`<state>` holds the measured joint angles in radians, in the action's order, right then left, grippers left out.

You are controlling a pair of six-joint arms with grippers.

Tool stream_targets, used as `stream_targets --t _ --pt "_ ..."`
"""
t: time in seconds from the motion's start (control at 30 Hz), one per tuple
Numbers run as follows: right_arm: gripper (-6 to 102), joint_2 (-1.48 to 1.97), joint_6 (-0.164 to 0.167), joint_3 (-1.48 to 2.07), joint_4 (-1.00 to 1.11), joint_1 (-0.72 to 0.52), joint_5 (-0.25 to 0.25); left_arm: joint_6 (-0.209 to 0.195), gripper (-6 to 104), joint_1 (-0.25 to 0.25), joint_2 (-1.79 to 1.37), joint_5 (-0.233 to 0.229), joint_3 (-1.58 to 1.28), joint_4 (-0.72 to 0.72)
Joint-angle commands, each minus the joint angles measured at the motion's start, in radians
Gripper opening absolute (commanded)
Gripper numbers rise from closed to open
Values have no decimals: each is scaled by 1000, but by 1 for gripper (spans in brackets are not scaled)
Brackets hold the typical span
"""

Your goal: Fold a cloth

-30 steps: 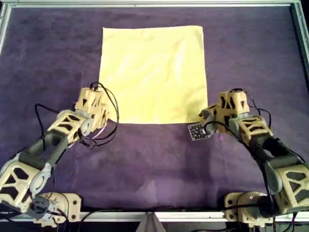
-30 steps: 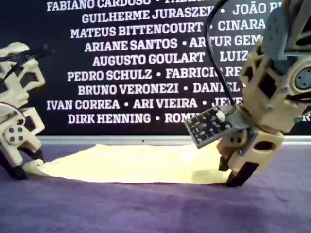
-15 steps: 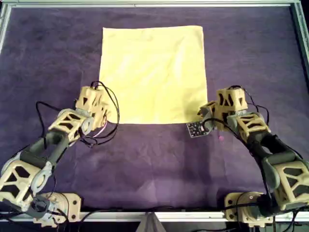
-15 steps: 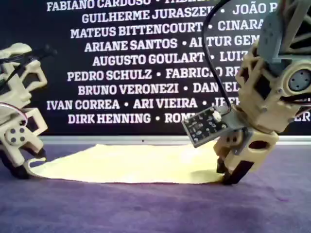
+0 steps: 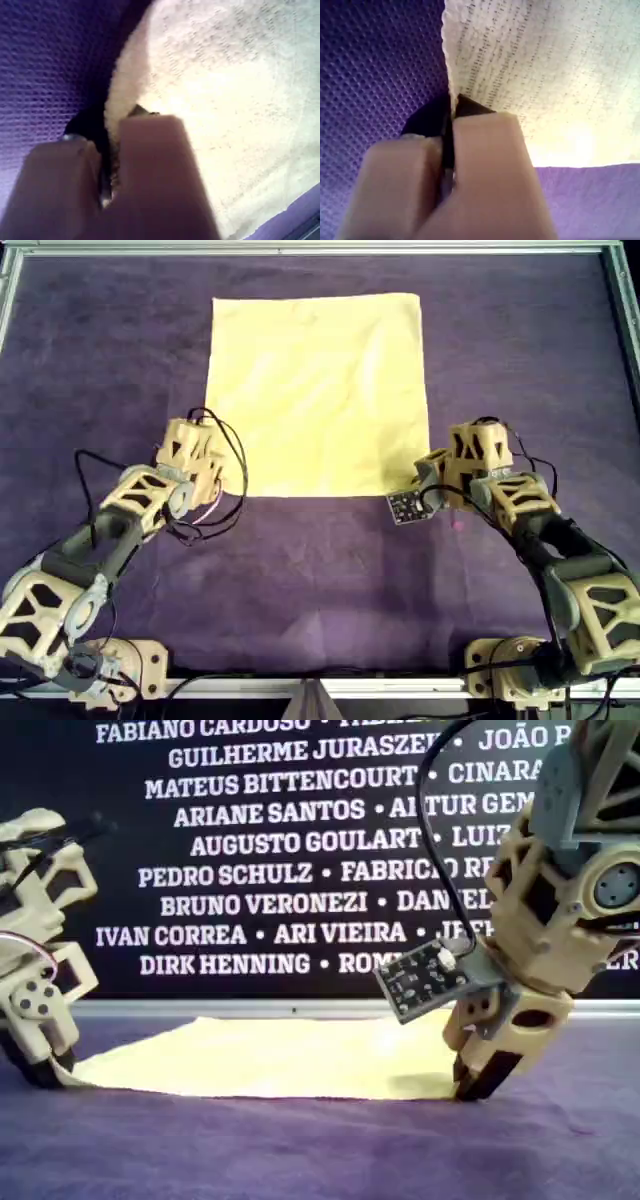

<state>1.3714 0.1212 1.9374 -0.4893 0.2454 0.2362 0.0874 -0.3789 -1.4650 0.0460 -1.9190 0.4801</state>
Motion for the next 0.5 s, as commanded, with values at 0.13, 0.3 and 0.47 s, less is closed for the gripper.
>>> stream_targets --t 0.13,0.3,0.47 --pt "0 49 11 -35 0 0 9 0 0 -21 -43 -9 40 0" --pt "0 133 0 -5 -21 -5 9 12 -1 -21 -43 -11 -14 12" --pt "0 278 -2 132 -21 6 8 14 -1 -21 -160 -9 -104 14"
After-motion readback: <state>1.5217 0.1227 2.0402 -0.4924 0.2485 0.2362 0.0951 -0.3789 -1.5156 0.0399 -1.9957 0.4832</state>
